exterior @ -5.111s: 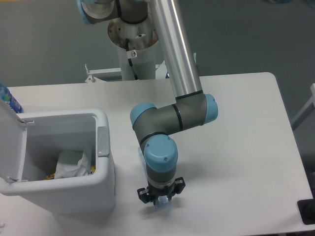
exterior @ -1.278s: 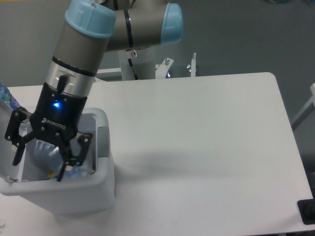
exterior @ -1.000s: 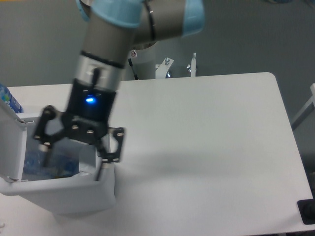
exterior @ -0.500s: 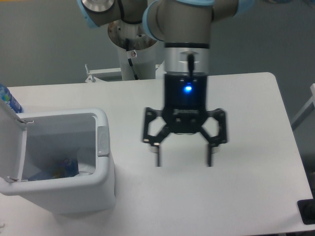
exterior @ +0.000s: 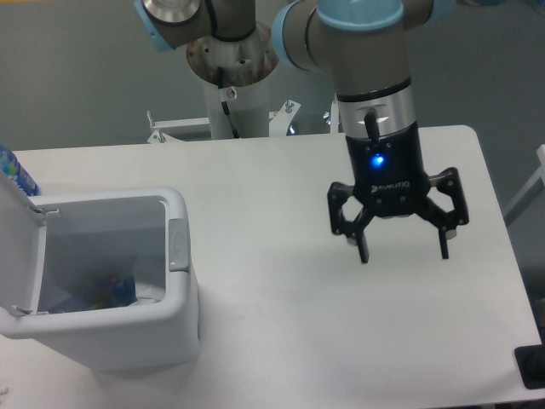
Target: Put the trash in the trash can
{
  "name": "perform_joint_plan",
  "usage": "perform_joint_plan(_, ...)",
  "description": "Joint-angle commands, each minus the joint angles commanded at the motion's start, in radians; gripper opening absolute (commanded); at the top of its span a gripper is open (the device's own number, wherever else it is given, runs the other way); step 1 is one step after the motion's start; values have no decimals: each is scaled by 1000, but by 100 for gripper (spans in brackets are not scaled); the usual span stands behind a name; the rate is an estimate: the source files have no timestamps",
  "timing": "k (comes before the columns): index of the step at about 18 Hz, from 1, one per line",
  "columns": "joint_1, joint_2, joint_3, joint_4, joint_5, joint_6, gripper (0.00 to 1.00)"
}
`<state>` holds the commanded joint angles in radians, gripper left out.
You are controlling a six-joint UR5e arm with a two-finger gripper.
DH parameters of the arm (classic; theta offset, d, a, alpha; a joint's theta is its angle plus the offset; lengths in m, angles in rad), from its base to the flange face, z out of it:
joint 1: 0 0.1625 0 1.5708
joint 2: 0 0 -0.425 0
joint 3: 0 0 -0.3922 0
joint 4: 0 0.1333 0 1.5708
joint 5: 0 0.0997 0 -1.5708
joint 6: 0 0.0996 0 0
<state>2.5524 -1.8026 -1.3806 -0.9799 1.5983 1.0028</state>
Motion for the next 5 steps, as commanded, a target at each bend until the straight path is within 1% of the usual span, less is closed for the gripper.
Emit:
perform_joint_plan(2,15,28,-3,-61,6,48,100)
perform_joint_plan(3,23,31,-2,-84,8,48,100)
perform_joint_plan(5,34,40,-2,-98,6,43,100)
